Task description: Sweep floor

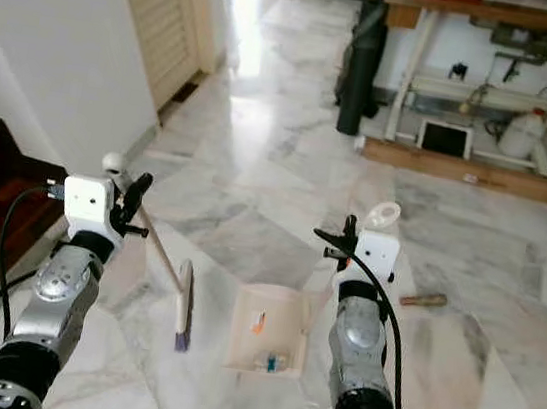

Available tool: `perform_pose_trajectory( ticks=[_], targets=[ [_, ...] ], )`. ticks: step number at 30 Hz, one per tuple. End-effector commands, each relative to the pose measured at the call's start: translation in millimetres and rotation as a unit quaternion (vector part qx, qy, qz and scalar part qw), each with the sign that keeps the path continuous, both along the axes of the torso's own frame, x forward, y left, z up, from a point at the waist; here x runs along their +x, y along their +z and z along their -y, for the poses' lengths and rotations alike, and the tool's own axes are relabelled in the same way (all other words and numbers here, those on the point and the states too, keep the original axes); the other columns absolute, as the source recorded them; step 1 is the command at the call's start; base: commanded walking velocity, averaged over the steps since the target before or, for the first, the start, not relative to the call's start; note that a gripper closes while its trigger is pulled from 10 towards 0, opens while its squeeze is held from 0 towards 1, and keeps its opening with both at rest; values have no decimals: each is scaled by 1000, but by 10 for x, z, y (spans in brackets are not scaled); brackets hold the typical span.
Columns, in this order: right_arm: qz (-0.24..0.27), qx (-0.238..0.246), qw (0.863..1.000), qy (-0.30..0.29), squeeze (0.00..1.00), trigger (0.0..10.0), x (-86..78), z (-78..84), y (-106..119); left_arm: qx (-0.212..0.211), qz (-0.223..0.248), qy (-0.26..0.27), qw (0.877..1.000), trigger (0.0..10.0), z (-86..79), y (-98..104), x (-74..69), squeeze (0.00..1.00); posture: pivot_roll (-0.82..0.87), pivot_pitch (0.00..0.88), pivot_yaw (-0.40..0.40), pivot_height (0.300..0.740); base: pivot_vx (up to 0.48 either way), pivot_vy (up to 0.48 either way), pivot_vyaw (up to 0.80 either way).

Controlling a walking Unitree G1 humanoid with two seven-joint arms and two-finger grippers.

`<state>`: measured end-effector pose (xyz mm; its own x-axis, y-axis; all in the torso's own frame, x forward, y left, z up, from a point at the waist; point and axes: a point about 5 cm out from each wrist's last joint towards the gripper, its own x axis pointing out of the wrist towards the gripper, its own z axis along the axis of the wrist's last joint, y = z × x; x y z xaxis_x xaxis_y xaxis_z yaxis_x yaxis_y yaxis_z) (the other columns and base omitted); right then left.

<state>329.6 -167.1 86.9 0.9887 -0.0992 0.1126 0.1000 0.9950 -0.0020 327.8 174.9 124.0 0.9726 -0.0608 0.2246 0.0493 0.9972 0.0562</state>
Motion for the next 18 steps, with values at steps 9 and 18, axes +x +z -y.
perform_pose_trajectory(
  ticks=[9, 18],
  targets=[
    [32, 8, 999, 10, 0, 10000, 61, -82, 171, 5, 15, 1, 1000, 10000, -13, 38, 8, 0, 65, 0, 49, 740, 0, 0, 743],
    [26, 9, 1000, 13, 0, 10000, 68, -102, 166, -1, 12, 0, 1000, 10000, 20, 14, 8, 0, 80, 0, 35, 740, 0, 0, 744]
  ],
)
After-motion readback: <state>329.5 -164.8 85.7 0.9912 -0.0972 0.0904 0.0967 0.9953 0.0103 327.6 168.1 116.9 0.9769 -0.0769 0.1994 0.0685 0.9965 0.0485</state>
